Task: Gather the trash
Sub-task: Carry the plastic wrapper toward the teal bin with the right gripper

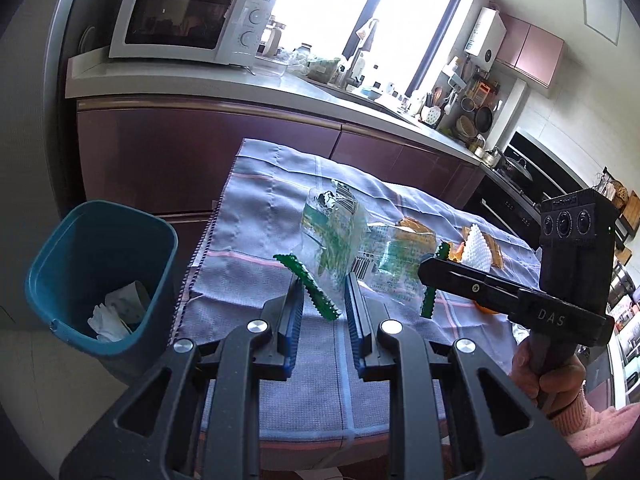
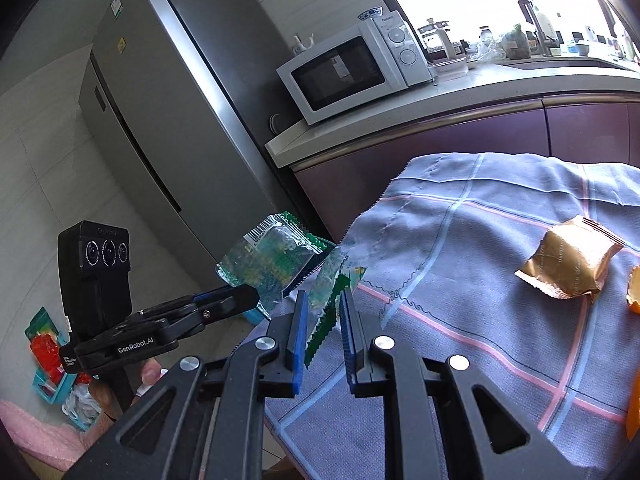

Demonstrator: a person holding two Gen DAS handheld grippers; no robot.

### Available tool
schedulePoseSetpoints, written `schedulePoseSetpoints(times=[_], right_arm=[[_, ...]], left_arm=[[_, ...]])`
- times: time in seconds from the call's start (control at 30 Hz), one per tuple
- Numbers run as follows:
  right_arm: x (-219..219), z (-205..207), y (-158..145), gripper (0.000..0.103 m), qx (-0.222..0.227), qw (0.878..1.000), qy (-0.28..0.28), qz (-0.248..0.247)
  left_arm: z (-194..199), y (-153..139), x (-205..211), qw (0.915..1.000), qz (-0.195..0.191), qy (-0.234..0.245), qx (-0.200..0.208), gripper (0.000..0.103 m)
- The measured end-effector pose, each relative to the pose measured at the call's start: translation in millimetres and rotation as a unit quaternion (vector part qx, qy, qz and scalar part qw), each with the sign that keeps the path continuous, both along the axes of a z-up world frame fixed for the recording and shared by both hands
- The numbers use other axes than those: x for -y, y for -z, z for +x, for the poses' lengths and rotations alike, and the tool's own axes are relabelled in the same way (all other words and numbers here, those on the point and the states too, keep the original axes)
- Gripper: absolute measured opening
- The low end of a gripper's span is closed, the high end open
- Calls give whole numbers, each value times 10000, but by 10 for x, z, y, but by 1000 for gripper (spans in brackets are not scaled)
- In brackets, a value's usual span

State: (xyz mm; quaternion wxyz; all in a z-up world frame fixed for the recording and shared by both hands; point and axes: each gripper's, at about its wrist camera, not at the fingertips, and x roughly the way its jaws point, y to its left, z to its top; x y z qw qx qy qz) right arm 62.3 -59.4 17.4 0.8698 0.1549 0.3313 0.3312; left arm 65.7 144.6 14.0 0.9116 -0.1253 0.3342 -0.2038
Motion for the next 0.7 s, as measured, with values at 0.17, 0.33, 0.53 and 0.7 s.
schedulePoseSetpoints(times=[0.17,0.33,0.53,0.7], right_arm=[[-156,49,-13,15,4,9998,-183,-17],[-326,107,-28,15,8,9993,-360,-34],[-499,190,-27,15,-45,9985,-542,-23],[-645,259,-38,15,-78,9977,-680,-31]], left_arm=[[-9,-7,-160,9997,38,-221,14,21],[-17,-1,-375,9989,60,-475,3,21],[-19,21,-572,9972,108,-738,6,21],[-23,52,-723,9955,131,-937,-22,21]])
